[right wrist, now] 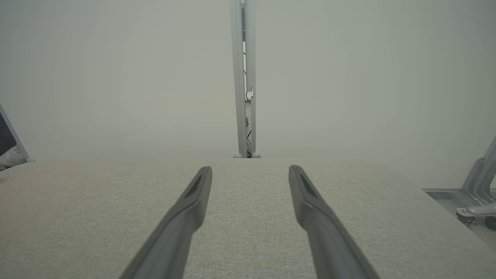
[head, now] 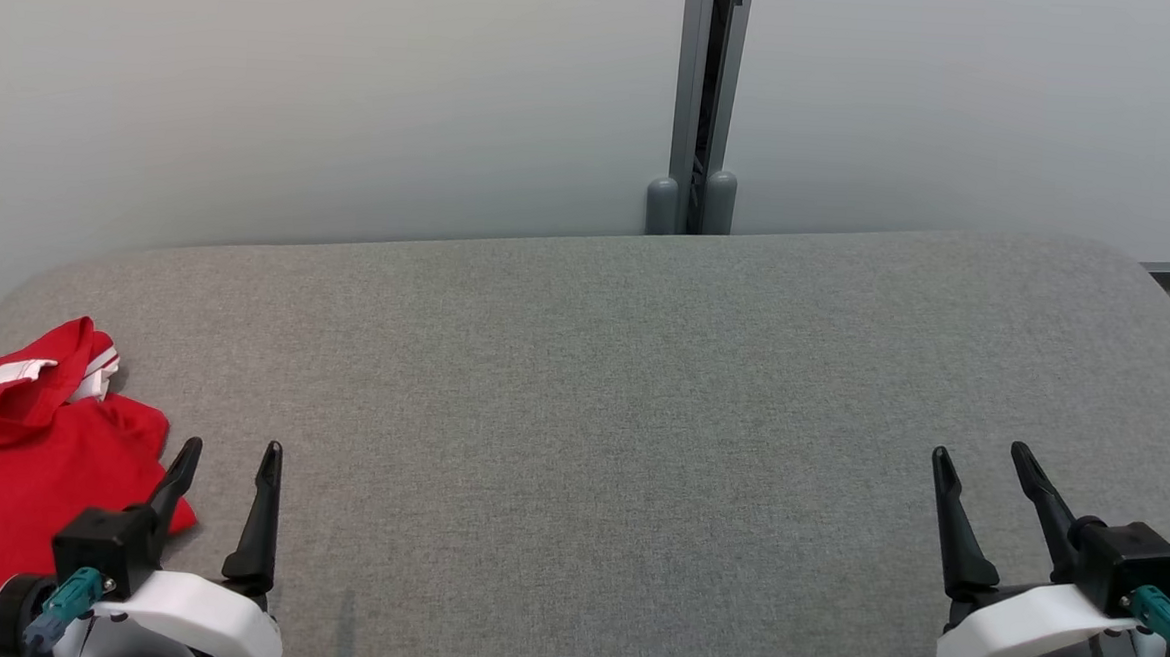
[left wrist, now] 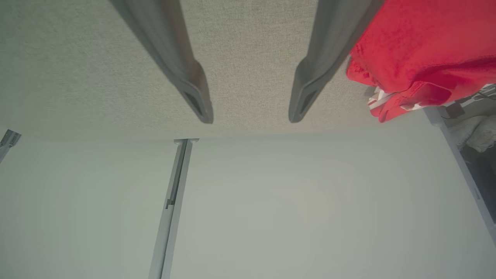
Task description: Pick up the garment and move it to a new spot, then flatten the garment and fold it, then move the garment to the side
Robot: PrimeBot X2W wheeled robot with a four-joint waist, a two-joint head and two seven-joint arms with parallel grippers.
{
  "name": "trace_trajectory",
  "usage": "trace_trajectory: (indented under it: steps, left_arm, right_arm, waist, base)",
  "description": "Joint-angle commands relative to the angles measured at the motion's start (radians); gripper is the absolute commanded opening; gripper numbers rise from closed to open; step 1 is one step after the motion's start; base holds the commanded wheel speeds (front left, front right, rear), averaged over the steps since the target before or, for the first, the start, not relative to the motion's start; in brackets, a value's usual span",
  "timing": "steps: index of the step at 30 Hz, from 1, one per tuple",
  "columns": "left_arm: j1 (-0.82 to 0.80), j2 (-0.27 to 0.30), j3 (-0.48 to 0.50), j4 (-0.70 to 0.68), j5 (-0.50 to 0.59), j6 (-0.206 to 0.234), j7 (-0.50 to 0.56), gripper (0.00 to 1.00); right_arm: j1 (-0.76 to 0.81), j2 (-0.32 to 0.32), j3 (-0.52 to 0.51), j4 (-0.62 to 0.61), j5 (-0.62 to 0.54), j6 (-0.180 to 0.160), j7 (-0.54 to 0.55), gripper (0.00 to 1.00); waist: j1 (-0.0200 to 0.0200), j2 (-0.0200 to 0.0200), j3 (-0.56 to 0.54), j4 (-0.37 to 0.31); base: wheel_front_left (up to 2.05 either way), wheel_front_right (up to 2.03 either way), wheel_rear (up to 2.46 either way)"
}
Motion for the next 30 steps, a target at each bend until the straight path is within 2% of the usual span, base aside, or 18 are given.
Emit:
trace_trajectory:
  steps: [1, 13, 30]
  left_arm:
    - [-0.019, 0.01, -0.002, 0.005, 0.018, 0.001, -0.003, 1.0]
    - [-0.038, 0.023, -0.016, 0.029, 0.067, 0.003, -0.005, 1.0]
    - [-0.044, 0.02, -0.02, 0.037, 0.03, 0.001, -0.007, 1.0]
  right_arm:
    - [0.003, -0.001, -0.009, -0.002, -0.012, 0.0, -0.014, 1.0]
    - [0.005, 0.006, -0.01, 0.014, -0.051, 0.0, -0.039, 1.0]
    - [-0.004, 0.007, -0.017, 0.045, 0.007, 0.0, -0.047, 1.0]
  waist:
    - [0.0, -0.0001, -0.001, 0.0]
    - [0.0, -0.0001, -0.001, 0.002]
    - [0.0, -0.0001, -0.001, 0.011]
  base:
    - [0.0, 0.0, 0.0]
    - [0.0, 0.0, 0.0]
    - [0.0, 0.0, 0.0]
